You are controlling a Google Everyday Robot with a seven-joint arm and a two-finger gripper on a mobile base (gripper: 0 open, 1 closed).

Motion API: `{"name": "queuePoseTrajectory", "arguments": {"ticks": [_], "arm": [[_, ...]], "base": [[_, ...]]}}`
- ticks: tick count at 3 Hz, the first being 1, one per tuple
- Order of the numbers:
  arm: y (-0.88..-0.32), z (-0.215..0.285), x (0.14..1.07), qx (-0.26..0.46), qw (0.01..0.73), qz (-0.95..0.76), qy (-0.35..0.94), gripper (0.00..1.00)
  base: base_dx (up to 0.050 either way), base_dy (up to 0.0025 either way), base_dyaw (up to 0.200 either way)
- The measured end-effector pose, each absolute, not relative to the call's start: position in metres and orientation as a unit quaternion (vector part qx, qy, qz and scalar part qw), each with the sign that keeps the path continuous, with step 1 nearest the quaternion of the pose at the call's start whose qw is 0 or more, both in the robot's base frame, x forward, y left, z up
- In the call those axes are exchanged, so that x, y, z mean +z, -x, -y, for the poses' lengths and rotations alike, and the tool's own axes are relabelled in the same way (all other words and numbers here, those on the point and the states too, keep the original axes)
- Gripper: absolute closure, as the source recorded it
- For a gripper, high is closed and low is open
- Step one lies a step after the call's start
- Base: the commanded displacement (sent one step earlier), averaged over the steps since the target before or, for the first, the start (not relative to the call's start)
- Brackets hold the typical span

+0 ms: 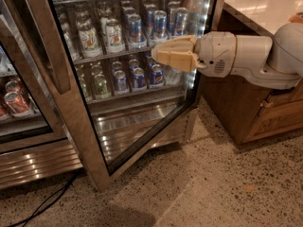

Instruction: Open right fridge door

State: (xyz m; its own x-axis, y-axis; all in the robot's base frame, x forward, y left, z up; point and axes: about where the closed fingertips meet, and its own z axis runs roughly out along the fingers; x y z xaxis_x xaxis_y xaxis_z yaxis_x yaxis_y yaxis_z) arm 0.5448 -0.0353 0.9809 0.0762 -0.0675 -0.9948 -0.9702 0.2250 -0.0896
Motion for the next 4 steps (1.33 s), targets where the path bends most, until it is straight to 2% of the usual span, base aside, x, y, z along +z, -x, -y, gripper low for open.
{"name": "queuePoseTrajectory", "arguments": {"ticks": [2,4], "arm": [[-0.555,0.013,0.889,0.448,0.568,-0.558,0.406,1.00],[-0.401,-0.031,0.971,0.477,0.593,-0.465,0.452,1.00]], "base": [[0.000,0.00000,0.000],[0.000,0.00000,0.000]]}}
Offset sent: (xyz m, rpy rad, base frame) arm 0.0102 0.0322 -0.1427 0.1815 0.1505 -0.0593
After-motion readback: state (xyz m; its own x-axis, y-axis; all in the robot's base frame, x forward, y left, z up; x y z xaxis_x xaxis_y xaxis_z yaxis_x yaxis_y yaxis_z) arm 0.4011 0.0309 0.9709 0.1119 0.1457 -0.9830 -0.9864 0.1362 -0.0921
